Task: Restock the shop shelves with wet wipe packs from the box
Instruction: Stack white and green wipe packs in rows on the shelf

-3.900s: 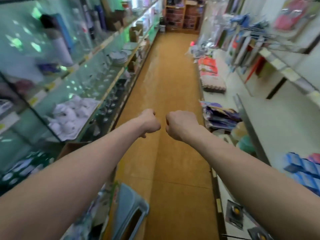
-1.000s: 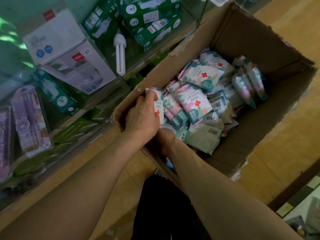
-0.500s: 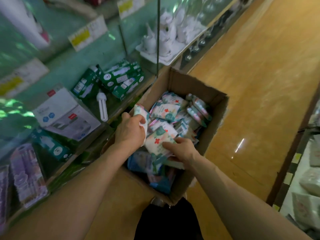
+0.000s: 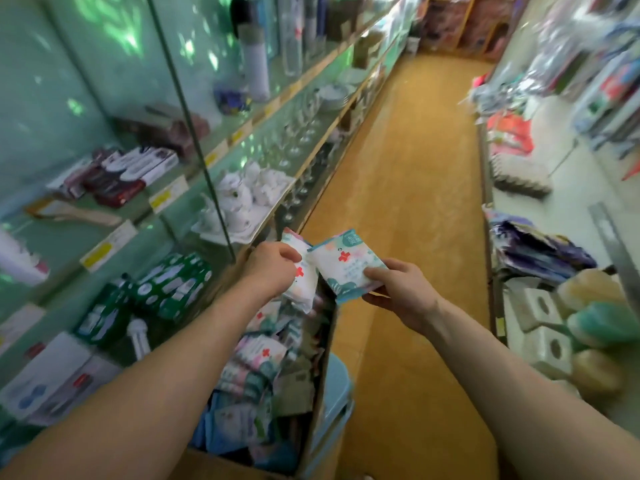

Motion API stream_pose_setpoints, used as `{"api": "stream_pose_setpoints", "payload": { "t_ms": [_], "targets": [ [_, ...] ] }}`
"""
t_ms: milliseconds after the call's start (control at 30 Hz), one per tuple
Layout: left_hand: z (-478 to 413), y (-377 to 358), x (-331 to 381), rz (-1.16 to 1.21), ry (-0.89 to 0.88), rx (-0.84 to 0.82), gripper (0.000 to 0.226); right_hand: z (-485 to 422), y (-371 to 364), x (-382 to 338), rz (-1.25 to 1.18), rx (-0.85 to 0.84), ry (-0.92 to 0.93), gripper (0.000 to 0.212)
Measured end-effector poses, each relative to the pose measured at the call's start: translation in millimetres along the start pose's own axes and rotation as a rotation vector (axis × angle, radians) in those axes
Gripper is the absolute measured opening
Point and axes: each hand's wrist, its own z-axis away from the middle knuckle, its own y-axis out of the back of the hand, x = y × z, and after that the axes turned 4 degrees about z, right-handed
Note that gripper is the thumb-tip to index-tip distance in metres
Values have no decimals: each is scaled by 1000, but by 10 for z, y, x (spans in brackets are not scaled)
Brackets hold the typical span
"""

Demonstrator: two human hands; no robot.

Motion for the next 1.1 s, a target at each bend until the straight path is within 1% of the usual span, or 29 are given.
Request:
{"api": "stream_pose_setpoints", "payload": {
  "t_ms": [100, 267, 433, 567, 733, 867, 1000, 1100],
  "targets": [
    [89, -123, 452, 61, -62, -54, 31, 176, 378, -197, -68, 70, 60, 10],
    [296, -437, 1267, 116, -173, -143, 31, 506, 1085, -445, -173, 162, 136, 14],
    [602, -953, 2158, 160, -272, -229, 30, 879, 1925, -671, -266, 268, 231, 11],
    [887, -1506, 2837, 163, -345, -319, 31, 1218, 2712, -748, -320, 386, 306, 10],
    [1315, -2223, 3579, 127, -467, -426, 33, 1741, 3607, -745, -368, 540, 383, 4],
    [1765, -2709, 4053, 116, -578, -530, 34, 2234, 4226, -637, -399, 666, 417, 8],
    [2182, -3195, 4423, 108, -655, -616, 34, 2708, 4716, -462, -442, 791, 430, 6],
    [2529, -3554, 4659, 98, -723, -693, 34, 3057, 4995, -306, -482, 902, 456, 11]
  ]
}}
